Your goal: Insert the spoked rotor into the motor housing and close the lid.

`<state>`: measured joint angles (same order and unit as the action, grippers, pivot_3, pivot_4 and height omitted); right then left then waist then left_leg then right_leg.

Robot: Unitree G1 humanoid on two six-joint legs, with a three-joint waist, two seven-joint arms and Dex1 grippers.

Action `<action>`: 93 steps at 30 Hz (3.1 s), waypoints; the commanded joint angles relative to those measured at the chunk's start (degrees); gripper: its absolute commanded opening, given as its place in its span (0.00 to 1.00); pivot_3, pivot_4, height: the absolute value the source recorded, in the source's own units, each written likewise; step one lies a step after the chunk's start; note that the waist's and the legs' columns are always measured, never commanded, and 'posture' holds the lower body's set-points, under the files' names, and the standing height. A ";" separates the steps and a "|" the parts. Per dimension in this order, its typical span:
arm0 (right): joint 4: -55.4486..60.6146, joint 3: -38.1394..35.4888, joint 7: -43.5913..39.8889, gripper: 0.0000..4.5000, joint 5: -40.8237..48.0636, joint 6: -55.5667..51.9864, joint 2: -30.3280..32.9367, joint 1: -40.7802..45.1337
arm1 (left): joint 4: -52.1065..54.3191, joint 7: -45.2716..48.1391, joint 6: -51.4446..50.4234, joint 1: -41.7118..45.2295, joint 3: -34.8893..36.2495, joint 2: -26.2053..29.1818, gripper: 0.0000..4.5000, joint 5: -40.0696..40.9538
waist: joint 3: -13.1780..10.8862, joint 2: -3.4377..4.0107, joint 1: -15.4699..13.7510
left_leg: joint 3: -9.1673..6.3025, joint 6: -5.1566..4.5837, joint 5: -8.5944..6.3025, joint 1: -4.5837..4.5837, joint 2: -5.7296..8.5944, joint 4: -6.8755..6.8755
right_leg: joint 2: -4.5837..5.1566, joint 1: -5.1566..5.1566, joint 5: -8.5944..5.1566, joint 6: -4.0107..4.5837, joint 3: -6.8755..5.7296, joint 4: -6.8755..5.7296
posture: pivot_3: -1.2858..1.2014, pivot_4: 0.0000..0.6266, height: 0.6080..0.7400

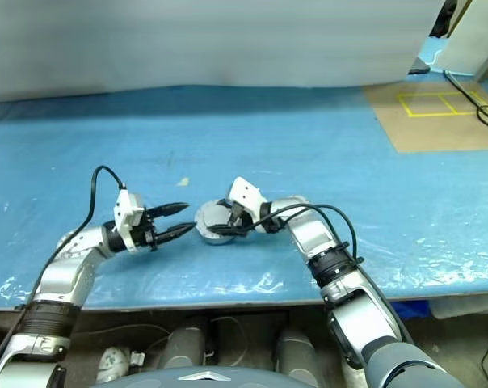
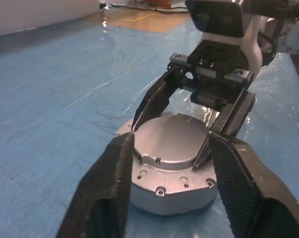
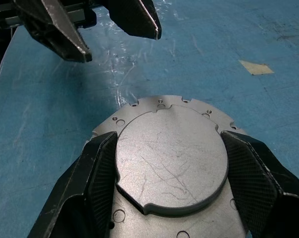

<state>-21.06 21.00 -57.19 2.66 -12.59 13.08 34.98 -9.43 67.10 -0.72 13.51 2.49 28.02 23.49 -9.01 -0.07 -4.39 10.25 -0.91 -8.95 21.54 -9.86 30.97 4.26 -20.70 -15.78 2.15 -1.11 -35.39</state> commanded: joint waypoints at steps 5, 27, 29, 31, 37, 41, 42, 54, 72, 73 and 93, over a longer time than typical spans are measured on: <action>-4.34 0.23 1.36 0.66 -1.73 -5.15 1.80 -2.96 | -4.28 -0.98 3.66 2.48 -1.95 0.62 0.01 -4.79 | 0.00 0.00 -0.18 | 0.00 0.00 0.00 0.00 0.00 -0.03 | 0.01 -0.02 -0.01 -0.02 0.00 0.06 | 0.52 0.24 1.00; -0.01 1.81 1.59 0.73 -2.01 -0.48 3.63 -5.56 | -10.54 -1.89 8.82 5.06 -5.81 -0.68 0.00 -9.94 | 0.00 0.00 -0.51 | 0.05 0.01 0.00 0.18 0.02 -0.39 | 0.01 -0.10 0.00 -0.01 -0.04 0.64 | 0.52 0.24 1.00; 0.21 0.99 2.58 0.88 -1.52 0.31 3.28 -5.66 | -10.65 -1.80 8.93 5.14 -5.90 -0.67 0.00 -9.96 | 0.00 0.00 -0.59 | 0.07 0.01 0.00 0.20 0.02 -0.44 | 0.01 -0.13 0.00 -0.01 -0.04 0.66 | 0.52 0.24 1.00; 0.49 0.26 3.14 1.00 -0.91 1.06 2.90 -5.56 | -10.87 -1.69 9.02 5.28 -5.93 -0.64 0.00 -10.00 | 0.00 0.00 -0.60 | 0.09 0.01 0.00 0.20 0.02 -0.51 | 0.01 -0.17 0.00 -0.01 -0.04 0.67 | 0.52 0.24 1.00; 3.80 -0.56 5.88 1.00 -2.05 6.23 3.24 -5.37 | -12.09 -1.21 9.94 5.82 -5.94 -0.46 0.00 -10.51 | -0.01 0.01 -0.70 | 0.10 0.02 0.01 0.45 0.02 -0.56 | 0.01 -0.40 0.00 -0.01 -0.05 0.67 | 0.52 0.24 1.00; 8.27 -3.85 6.05 1.00 1.11 6.59 4.08 -5.75 | -12.49 -0.94 10.21 6.06 -6.04 -0.39 0.00 -10.65 | -0.07 0.01 -0.84 | 0.11 0.02 0.01 0.52 0.02 -0.56 | 0.01 -0.48 0.00 -0.01 -0.06 0.64 | 0.52 0.24 1.00; 9.45 -4.59 6.10 1.00 1.82 6.58 4.34 -6.01 | -12.62 -0.87 10.29 6.10 -6.07 -0.33 0.00 -10.70 | -0.10 0.01 -0.93 | 0.11 0.02 0.01 0.55 0.02 -0.56 | 0.01 -0.49 0.01 -0.01 -0.06 0.64 | 0.52 0.24 1.00; 24.95 -13.45 7.41 1.00 17.02 -12.86 3.17 -7.73 | -15.06 -0.19 11.58 7.49 -6.13 0.05 0.00 -11.07 | -0.17 -0.06 -0.97 | 0.09 0.02 0.04 1.45 -0.03 -0.39 | -0.02 -1.27 0.18 -0.25 -0.24 0.48 | 0.52 0.24 1.00; 17.34 -25.99 15.20 1.00 33.53 -47.87 2.13 -8.84 | -16.75 0.20 12.68 9.13 -6.44 -0.36 0.00 -11.31 | -0.16 -0.04 -1.07 | 0.06 0.27 0.19 1.56 -0.09 0.03 | -0.01 -1.36 0.07 -0.02 -0.29 0.04 | 0.52 0.24 1.00; 17.58 -25.88 15.45 1.00 33.83 -48.19 1.48 -8.75 | -16.78 0.22 12.68 9.24 -6.45 -0.36 0.00 -11.34 | -0.16 -0.03 -1.11 | 0.06 0.28 0.19 1.57 -0.09 0.05 | -0.01 -1.38 0.06 -0.02 -0.29 -0.01 | 0.52 0.24 1.00; 13.88 -27.17 18.56 0.55 37.00 -50.63 -4.78 -7.51 | -16.75 0.57 13.07 9.24 -6.55 -0.31 0.00 -11.43 | -0.16 -0.04 -1.22 | 0.06 0.30 0.20 1.62 -0.06 0.13 | 0.04 -1.41 0.07 -0.02 -0.29 -0.09 | 0.52 0.24 1.00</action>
<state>-7.86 -5.47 -38.47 37.62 -63.19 8.99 26.45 -26.44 67.28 12.49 22.90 -3.36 27.44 12.52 -9.18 -0.11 -5.61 10.32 -0.61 -8.75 23.16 -9.92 31.11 4.30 -22.11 -15.72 2.12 -1.40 -35.48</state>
